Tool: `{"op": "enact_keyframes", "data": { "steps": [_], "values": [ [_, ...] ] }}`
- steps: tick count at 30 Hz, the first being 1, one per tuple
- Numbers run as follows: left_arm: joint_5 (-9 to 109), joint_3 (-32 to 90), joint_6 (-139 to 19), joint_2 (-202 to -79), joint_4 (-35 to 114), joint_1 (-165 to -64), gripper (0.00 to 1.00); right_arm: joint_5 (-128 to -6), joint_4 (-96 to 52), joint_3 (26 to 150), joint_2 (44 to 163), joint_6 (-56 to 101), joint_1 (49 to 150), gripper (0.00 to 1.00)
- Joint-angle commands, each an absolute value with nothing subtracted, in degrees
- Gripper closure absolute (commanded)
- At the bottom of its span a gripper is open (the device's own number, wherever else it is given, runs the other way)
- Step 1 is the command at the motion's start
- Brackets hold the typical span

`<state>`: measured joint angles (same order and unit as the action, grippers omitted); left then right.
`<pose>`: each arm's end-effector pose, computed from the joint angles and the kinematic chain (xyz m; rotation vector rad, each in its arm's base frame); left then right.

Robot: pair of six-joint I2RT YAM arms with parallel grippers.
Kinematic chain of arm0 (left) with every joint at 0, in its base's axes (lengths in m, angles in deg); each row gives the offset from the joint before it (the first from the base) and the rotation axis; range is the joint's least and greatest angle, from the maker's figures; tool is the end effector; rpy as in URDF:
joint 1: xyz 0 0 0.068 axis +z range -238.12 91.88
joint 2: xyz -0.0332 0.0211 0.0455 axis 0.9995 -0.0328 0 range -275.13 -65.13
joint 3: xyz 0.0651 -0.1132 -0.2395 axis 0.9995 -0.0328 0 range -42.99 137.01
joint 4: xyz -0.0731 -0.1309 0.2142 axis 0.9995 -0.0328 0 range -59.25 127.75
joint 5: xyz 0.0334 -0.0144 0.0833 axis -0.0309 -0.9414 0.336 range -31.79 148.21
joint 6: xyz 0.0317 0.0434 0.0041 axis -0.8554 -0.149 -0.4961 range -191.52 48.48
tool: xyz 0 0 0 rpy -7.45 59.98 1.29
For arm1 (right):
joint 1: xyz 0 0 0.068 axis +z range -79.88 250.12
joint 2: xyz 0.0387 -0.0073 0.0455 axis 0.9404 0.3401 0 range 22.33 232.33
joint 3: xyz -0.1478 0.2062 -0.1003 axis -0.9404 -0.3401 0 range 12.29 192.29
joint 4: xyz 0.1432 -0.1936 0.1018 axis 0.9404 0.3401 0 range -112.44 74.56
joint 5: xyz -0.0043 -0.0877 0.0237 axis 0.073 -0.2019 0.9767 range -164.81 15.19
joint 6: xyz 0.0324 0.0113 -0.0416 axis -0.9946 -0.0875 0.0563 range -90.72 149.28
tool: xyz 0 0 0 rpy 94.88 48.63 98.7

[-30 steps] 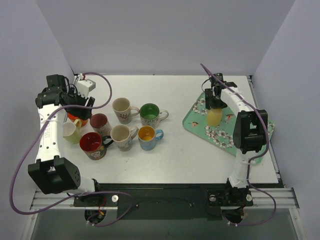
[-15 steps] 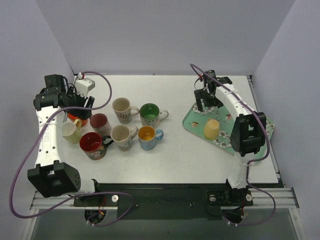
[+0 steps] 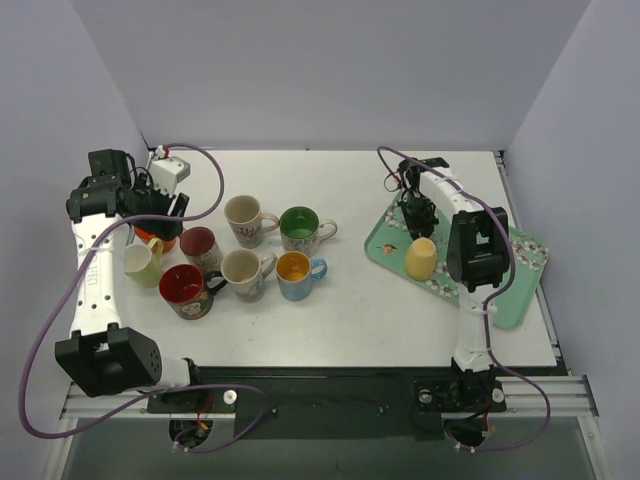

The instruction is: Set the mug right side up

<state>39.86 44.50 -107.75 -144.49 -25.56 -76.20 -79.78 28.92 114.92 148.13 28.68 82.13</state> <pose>0.2635 0.0442 0.3785 0.6402 2.3802 -0.0483 0.4432 0.0912 0.1809 -0.2676 2.8503 -0.0807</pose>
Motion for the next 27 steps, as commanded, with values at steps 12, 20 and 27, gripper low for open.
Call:
{"op": "enact_keyframes", "data": {
  "steps": [12,20,27],
  "values": [
    [26.59,48.95,-107.73,-143.0,-31.15,-79.32,0.28,-72.27,9.94,96.19,118.18,30.52,82.86,1.0],
    [10.34,53.51,-103.25,-144.58,-30.28,-93.37,0.26,-66.73,-11.27,80.42,101.19,29.99,83.56,1.0],
    [-0.66,55.8,-90.86,-148.0,-18.86,-105.33,0.19,-52.32,-15.05,80.32,89.06,23.23,87.95,1.0]
  ]
}}
